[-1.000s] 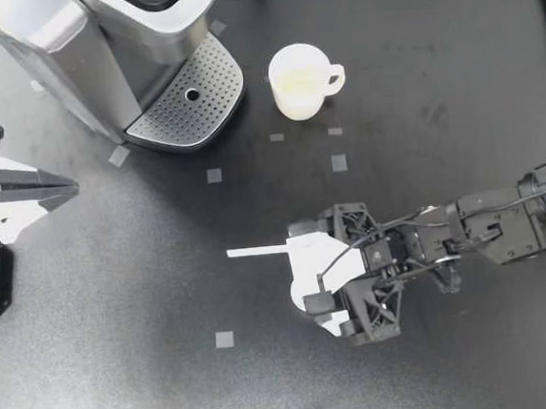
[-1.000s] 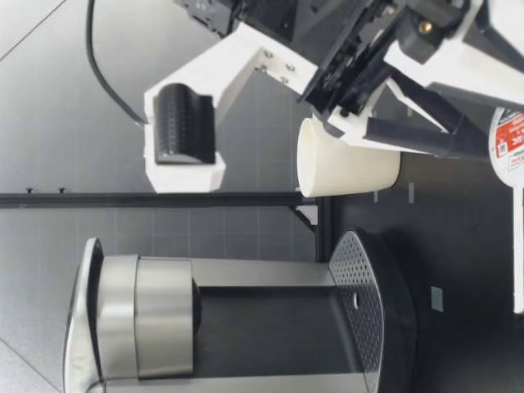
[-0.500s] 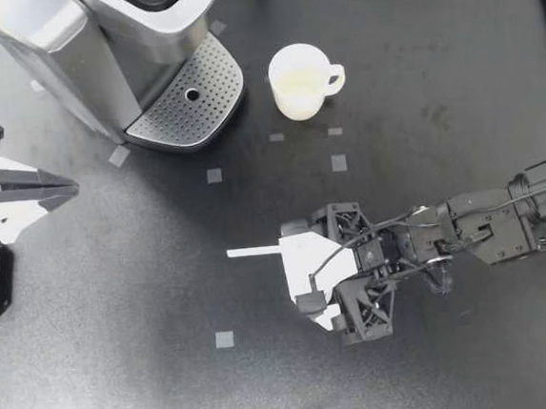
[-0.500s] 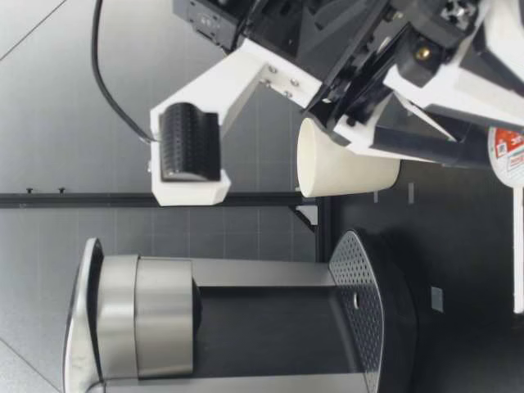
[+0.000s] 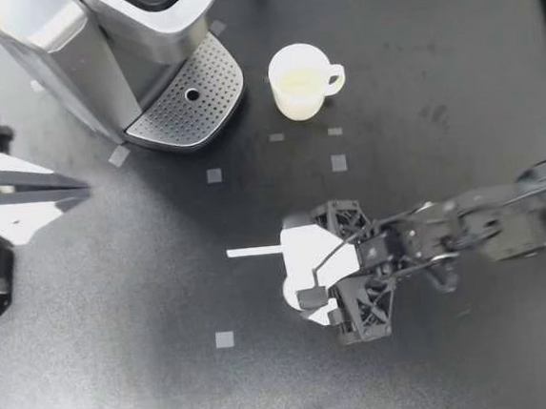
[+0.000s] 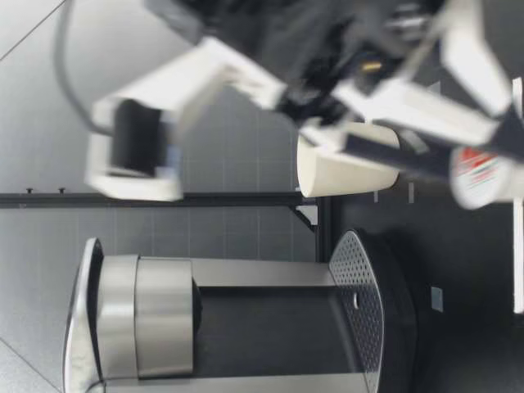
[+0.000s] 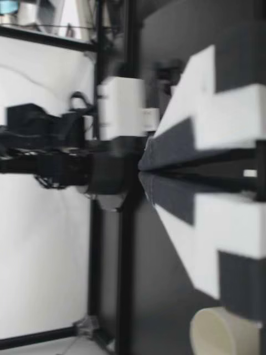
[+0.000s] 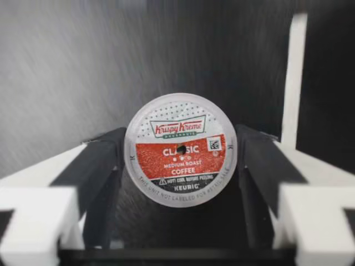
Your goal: Place the coffee capsule inside the capsule container, then place the cup onto the center of the cup tray.
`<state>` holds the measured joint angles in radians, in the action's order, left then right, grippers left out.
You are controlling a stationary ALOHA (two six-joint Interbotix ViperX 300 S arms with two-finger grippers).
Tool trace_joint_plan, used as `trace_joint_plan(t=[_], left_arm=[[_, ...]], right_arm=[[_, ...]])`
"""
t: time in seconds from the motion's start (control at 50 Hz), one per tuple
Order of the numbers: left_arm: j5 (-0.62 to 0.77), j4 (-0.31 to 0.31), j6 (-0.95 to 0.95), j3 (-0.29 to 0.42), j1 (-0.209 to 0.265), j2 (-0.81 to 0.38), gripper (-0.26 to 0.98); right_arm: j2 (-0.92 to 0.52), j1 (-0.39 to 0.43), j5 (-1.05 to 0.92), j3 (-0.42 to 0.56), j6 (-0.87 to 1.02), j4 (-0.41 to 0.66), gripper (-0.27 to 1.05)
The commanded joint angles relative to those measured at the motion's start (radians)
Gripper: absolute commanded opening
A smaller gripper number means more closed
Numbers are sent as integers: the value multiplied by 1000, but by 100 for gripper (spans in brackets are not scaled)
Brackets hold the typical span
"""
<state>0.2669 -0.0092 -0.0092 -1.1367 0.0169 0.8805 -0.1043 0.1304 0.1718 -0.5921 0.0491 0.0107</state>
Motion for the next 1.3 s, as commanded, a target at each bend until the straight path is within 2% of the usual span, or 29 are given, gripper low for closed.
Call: trace_joint_plan(t=[0.0, 0.08, 0.24, 0.36, 0.44, 0.58, 0.68, 0.74, 0.76, 0.88, 0.94, 1.08, 1.2, 1.28], left_arm=[[-58, -6, 0, 71, 8, -44, 14], [-160, -8, 0, 132, 21, -83, 14], [-469, 0, 5, 307, 74, -172, 14], [-727, 51, 3, 453, 94, -255, 14], [-899, 120, -5, 561, 94, -328, 14], [-1135, 241, -34, 710, 94, -463, 14], [-1298, 379, -91, 793, 69, -551, 14], [-1385, 485, -130, 833, 31, -592, 14], [-1420, 541, -152, 848, 12, -609, 14], [-1513, 744, -229, 881, -71, -666, 14], [-1532, 811, -259, 882, -98, -687, 14], [-1554, 928, -327, 876, -141, -744, 14], [-1574, 1019, -365, 868, -156, -805, 14], [-1608, 1104, -391, 862, -166, -851, 14]], right_arm=[[71, -6, -48, -5, 12, -28, 58], [97, -6, -77, -18, 32, -38, 58], [127, -6, -124, -48, 69, -38, 58], [133, -6, -141, -64, 94, -40, 58], [138, -12, -149, -74, 98, -38, 58], [163, -34, -143, -98, 104, -40, 58], [193, -54, -155, -130, 103, -40, 58], [213, -67, -170, -147, 103, -40, 58], [219, -69, -178, -153, 101, -40, 58], [262, -89, -235, -189, 94, -38, 58], [281, -95, -258, -204, 92, -35, 58], [310, -101, -295, -232, 92, -29, 58], [322, -103, -314, -252, 89, -26, 58], [324, -101, -324, -259, 89, -23, 58]])
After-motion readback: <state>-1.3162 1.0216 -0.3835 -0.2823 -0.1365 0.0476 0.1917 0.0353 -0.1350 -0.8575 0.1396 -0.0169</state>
